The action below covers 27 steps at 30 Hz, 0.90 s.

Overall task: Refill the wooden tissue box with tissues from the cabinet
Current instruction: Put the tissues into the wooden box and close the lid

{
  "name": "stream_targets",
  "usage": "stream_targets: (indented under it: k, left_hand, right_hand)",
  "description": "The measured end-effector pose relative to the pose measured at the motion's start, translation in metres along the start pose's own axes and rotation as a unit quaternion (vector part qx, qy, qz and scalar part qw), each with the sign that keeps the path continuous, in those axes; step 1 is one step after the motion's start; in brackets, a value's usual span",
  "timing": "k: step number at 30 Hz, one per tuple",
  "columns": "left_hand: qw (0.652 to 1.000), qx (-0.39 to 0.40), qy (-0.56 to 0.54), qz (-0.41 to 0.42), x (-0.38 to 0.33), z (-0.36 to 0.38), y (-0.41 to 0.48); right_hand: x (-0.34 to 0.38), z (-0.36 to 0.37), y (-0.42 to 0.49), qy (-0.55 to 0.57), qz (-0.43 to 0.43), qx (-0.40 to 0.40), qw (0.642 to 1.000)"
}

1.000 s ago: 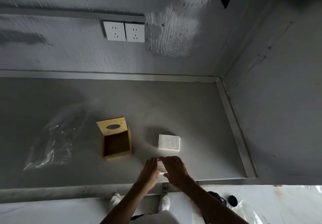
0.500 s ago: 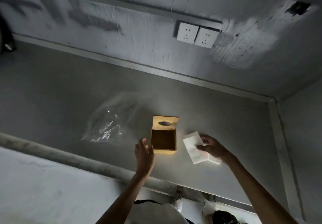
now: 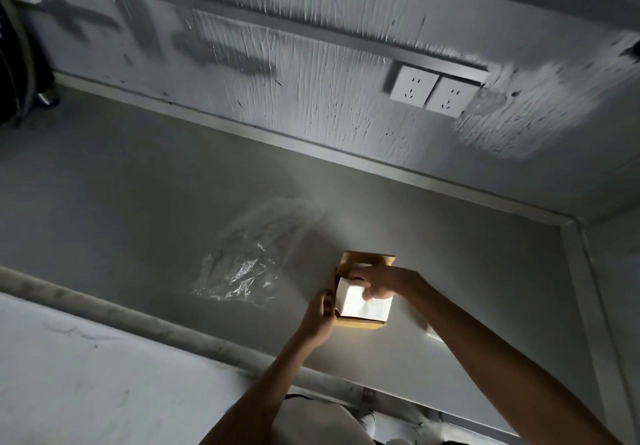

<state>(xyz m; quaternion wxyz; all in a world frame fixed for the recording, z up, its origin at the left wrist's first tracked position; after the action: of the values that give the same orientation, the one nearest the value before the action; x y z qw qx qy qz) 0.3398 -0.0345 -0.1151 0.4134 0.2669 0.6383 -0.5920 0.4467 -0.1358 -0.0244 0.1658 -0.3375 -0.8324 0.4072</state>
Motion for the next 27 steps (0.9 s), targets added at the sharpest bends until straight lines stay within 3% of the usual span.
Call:
stream_targets:
  k: [7,12,19,27]
  left_hand:
    - [1.0,0.019,-0.021,-0.002,-0.003,0.0,-0.001]
    - [1.0,0.028,-0.009,-0.006,0.002,-0.001,0.003]
    - [0.999,0.035,0.003,-0.013,0.009,-0.002,0.007]
    - [0.999,0.026,0.025,-0.019,0.013,-0.003,0.004]
  right_hand:
    - [0.011,0.002,0.017,-0.02,0.027,0.064,0.997]
    - [0.01,-0.007,0.018,0.087,0.084,0.052,0.991]
    - [0.029,0.01,0.02,-0.019,0.071,0.132,0.988]
    - [0.03,0.011,0.023,0.014,0.073,0.093,0.993]
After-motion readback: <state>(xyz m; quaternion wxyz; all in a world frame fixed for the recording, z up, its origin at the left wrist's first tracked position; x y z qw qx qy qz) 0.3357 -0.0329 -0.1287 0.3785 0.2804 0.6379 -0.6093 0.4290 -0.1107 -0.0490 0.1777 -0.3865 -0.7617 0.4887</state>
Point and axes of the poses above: each hand's wrist, its own y-axis towards the middle knuckle, its own z-axis out of the palm, x = y × z, the point moved 6 cm from there along y, towards the middle knuckle, and after that the axes turned 15 degrees about -y, right-handed, at the moved point
